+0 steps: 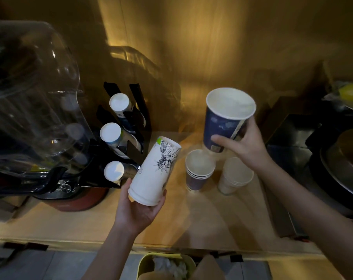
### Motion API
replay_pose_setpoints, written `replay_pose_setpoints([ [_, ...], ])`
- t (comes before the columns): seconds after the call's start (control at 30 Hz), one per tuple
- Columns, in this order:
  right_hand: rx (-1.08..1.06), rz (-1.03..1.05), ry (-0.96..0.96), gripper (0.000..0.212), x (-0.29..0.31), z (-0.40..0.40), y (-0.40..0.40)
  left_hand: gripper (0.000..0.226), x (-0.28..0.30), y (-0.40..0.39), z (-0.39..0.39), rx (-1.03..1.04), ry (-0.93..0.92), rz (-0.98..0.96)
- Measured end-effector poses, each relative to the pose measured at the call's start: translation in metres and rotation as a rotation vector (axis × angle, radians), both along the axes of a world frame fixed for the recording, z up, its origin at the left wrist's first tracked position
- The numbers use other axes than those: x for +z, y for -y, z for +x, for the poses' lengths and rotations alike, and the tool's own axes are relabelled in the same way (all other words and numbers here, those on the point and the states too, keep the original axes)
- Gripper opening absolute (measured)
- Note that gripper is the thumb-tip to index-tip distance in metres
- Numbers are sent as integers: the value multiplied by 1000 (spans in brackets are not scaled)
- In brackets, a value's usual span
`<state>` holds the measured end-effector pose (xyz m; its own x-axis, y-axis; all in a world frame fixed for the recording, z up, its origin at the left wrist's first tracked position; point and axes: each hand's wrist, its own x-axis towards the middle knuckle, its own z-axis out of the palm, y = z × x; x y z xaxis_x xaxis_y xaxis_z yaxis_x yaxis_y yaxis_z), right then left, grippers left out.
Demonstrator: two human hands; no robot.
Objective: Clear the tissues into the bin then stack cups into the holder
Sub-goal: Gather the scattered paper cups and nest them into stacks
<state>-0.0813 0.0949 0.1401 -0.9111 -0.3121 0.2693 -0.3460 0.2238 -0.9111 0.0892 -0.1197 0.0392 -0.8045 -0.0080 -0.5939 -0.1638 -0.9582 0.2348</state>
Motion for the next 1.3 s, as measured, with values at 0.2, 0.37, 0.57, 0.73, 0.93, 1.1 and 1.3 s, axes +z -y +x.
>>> replay_pose_setpoints([
  [0.2,18,62,223,86,-69,7,13,47,1,-6,0,17,11,14],
  [0.37,33,140,242,87,-100,8,14,55,3,-6,0,21,24,12],
  [0.57,105,241,285,91,-100,14,9,53,7,-6,-3,16,34,-27],
  [0.73,190,384,204,116,-70,12,0,39,20,-4,-15,-4,-12,-284],
  [0.93,217,624,-504,109,-20,35,14,46,58,-30,-38,-93,-71,-882],
  [1.1,191,745,-495,83,-22,39,2,60,79,-48,-57,-136,-81,-1109],
  [1.3,74,419,-216,76,-31,33,-45,61,94,-51,-77,-168,-125,-1193],
])
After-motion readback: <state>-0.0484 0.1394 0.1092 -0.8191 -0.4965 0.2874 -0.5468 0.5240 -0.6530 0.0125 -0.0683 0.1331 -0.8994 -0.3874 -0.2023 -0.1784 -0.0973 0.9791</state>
